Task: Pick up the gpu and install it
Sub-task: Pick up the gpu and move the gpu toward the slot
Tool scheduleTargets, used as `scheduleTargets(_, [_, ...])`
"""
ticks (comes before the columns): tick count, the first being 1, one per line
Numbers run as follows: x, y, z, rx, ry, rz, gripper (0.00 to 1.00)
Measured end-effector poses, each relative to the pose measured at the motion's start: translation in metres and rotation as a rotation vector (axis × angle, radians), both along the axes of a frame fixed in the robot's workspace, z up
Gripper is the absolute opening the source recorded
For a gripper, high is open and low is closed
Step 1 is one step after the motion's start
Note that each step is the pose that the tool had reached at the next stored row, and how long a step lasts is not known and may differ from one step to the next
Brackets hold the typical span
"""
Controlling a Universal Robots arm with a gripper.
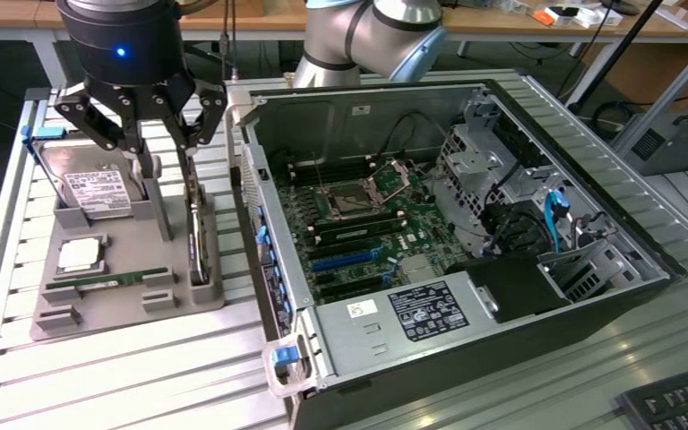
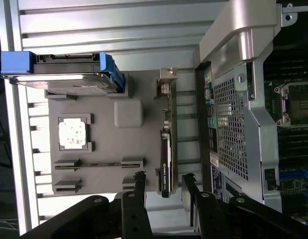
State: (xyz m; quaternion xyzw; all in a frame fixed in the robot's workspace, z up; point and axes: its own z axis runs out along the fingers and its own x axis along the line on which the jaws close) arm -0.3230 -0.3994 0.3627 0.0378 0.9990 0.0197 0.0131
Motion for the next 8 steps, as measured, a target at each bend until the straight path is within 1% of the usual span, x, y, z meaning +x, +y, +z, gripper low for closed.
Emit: scheduleTargets(8, [0.0000,0.0000,-0.0033,-0.0013,0.0000,0.000,0.42])
